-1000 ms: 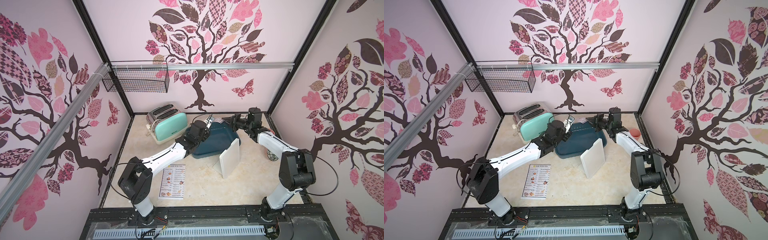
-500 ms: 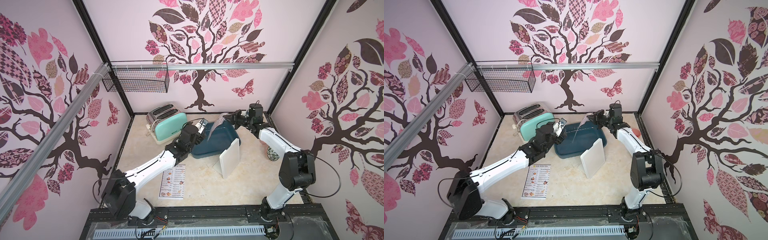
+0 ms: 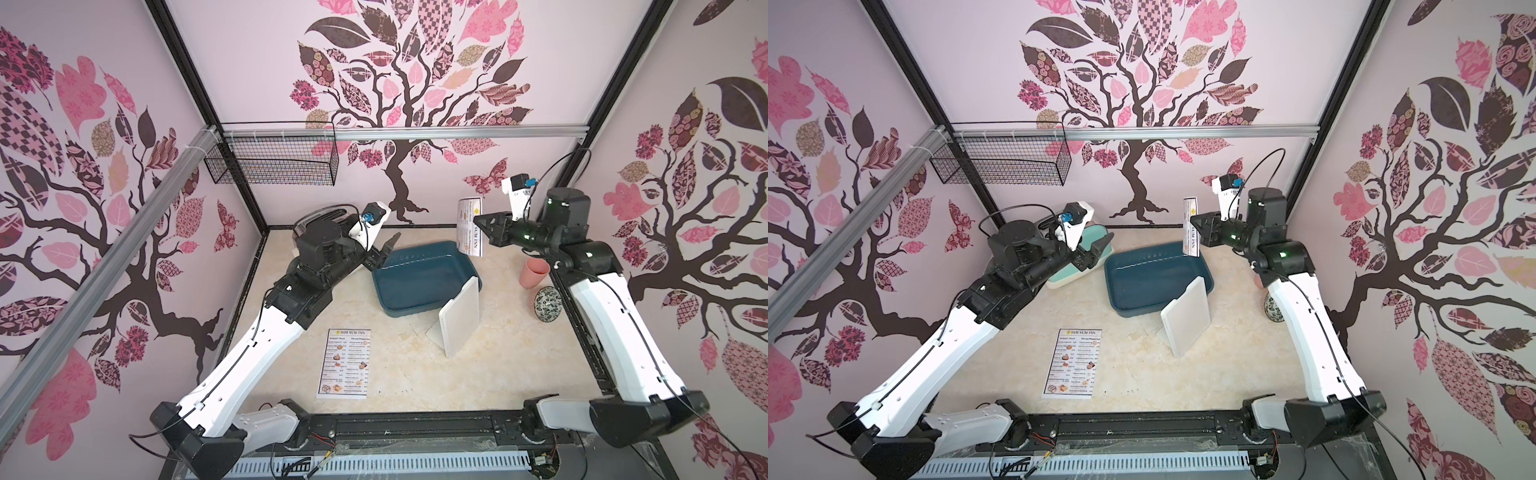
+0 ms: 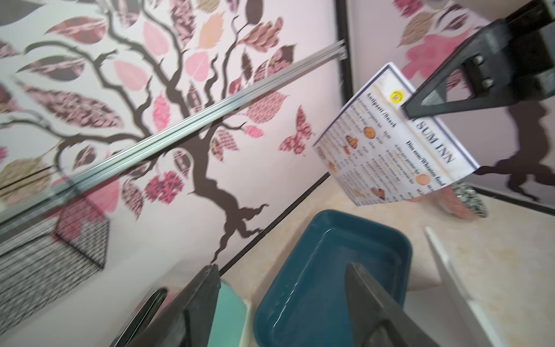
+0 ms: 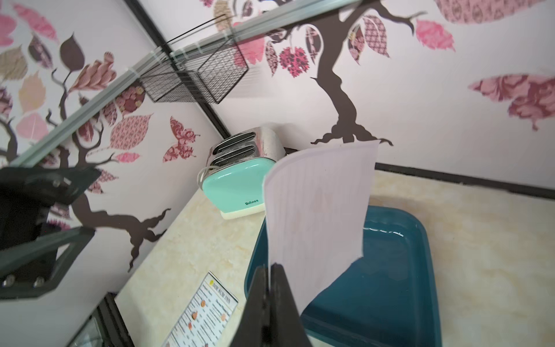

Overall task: Replace the menus in the menu holders
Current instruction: Pick up the menu from the storage box.

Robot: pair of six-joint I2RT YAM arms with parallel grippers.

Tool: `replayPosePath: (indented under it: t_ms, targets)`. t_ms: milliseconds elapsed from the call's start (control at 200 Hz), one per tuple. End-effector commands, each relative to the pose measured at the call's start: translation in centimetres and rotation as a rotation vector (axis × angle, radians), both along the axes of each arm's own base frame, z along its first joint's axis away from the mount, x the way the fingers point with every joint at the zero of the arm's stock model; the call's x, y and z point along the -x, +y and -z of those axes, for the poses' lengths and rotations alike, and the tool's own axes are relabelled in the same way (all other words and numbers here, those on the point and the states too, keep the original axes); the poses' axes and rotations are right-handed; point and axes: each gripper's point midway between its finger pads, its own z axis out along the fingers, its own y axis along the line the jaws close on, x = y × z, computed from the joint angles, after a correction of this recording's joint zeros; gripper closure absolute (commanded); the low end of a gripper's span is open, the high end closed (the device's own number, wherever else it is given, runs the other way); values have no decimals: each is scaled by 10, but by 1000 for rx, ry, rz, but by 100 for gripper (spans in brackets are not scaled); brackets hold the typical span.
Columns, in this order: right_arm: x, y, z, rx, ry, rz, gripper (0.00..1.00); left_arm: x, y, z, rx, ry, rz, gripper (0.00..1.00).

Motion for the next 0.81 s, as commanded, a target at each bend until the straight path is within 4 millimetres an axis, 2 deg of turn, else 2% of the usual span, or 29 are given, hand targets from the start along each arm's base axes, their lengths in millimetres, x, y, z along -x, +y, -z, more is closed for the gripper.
replayPosePath:
  t_ms: [0,105,215,330,350,360,380,535,690,800]
  targets:
    - [42,-4,0,284,-142,-106,100,43,-38,-3,-31,57,340,25]
    - [75,-11,-12,390,-235,-153,100,72,-61,-17,-29,71,580,18]
    - [100,-19,-28,464,-342,-167,100,77,-82,-32,-25,76,666,16]
    - [119,-24,-28,561,-389,-217,100,84,-97,-31,-89,33,728,10]
    - [121,-24,-28,573,-393,-229,100,84,-101,-26,-101,43,737,9]
    - [123,-24,-28,581,-397,-236,100,86,-101,-33,-97,23,743,9]
    - [125,-24,-28,591,-406,-248,100,88,-103,-34,-99,18,753,8]
    - [136,-22,-29,630,-460,-304,100,90,-122,-20,-152,37,803,10]
    - [141,-18,-22,659,-483,-364,100,81,-122,-12,-217,6,751,17]
    - [141,-12,-27,639,-521,-382,100,79,-127,-4,-242,10,755,25]
